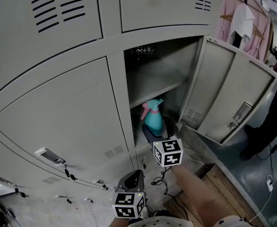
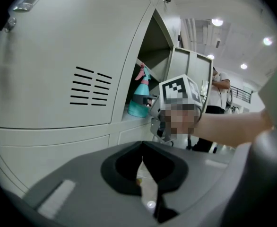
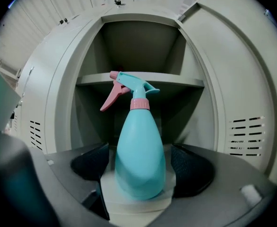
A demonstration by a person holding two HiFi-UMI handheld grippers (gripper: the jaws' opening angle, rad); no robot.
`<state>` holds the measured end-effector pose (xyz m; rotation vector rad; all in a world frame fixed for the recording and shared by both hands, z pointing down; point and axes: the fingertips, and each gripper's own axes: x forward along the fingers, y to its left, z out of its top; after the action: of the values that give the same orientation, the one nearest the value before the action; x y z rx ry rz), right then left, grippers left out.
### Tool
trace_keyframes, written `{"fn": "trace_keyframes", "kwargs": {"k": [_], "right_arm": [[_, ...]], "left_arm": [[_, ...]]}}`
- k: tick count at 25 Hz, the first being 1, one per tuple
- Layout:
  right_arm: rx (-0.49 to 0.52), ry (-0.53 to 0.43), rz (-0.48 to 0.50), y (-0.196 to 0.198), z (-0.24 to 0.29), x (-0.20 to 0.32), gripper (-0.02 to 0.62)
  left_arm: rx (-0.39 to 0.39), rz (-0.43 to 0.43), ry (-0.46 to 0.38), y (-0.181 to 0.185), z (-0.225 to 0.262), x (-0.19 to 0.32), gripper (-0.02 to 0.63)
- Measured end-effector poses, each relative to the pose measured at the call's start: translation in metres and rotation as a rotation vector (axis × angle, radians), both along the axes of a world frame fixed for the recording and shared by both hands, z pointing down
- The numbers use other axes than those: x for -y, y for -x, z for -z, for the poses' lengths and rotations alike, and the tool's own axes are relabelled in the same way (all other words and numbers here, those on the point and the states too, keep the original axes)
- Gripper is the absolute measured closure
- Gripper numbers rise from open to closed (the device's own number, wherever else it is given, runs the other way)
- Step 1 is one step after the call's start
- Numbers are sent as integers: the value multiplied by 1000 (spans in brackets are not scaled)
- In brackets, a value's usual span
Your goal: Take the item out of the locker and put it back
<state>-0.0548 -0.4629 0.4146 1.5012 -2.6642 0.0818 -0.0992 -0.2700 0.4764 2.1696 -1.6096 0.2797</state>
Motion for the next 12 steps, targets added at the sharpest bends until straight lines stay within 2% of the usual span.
{"fn": "trace_keyframes", "kwargs": {"k": [6, 7, 11, 12], "right_arm": [[24, 22, -24, -36, 5, -54, 204], [18, 41, -32, -44, 1, -67, 230], [-9, 102, -57, -69, -16, -119, 417], [-13, 110, -66, -74, -20, -131, 440]], "left_arm": [[1, -9, -25, -12, 7, 1, 598], [3, -13, -29, -14, 8, 1, 598], [8, -31, -43, -25, 10, -2, 600], [7, -36, -43, -28, 10, -3, 600]]}}
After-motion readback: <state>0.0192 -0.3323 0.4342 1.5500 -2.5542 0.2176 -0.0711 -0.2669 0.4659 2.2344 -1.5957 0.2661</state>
